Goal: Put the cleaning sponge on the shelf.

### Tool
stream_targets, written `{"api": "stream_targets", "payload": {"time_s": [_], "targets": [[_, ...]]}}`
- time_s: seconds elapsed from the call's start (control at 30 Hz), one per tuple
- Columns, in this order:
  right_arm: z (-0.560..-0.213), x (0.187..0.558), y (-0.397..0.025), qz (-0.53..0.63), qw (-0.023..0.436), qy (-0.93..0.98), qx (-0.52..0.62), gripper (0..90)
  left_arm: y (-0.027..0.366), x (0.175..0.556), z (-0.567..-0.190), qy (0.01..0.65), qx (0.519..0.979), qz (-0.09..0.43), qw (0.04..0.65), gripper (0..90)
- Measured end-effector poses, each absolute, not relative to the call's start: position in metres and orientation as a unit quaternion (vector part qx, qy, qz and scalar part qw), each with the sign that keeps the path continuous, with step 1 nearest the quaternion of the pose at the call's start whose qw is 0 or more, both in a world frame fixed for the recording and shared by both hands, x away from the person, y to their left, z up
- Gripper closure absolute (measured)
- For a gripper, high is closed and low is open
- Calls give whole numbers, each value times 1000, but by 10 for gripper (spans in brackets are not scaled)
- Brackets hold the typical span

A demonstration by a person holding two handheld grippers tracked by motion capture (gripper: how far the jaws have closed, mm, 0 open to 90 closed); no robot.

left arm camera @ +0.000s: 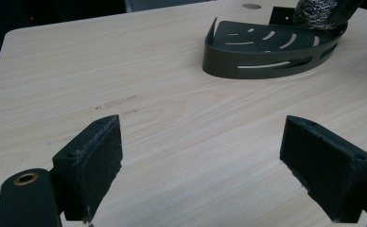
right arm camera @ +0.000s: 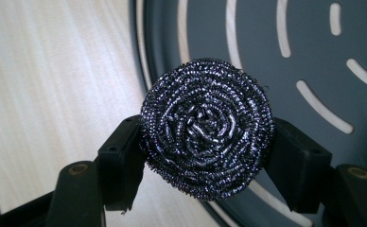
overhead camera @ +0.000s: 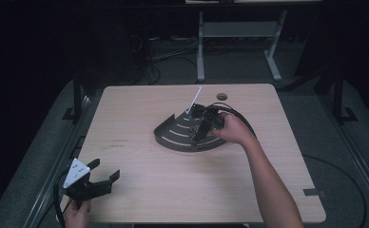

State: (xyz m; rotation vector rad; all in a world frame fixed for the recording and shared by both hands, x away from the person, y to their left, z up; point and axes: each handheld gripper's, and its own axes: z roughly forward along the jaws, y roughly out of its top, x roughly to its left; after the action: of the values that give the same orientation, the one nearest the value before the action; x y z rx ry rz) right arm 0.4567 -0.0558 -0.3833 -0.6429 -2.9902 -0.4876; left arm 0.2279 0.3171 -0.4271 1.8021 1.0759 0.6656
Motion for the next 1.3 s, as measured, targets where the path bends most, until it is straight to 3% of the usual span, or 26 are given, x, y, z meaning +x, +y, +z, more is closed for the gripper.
{"api": "stream_targets", "payload": {"time_s": [0.83,1.3], "targets": [[-421,476,-53,-139,24,-961,-239,328,317,227,-427,434,731,271,452,133],[-425,479,-53,-144,26,-957,-252,322,317,227,-427,434,731,270,453,133]]}}
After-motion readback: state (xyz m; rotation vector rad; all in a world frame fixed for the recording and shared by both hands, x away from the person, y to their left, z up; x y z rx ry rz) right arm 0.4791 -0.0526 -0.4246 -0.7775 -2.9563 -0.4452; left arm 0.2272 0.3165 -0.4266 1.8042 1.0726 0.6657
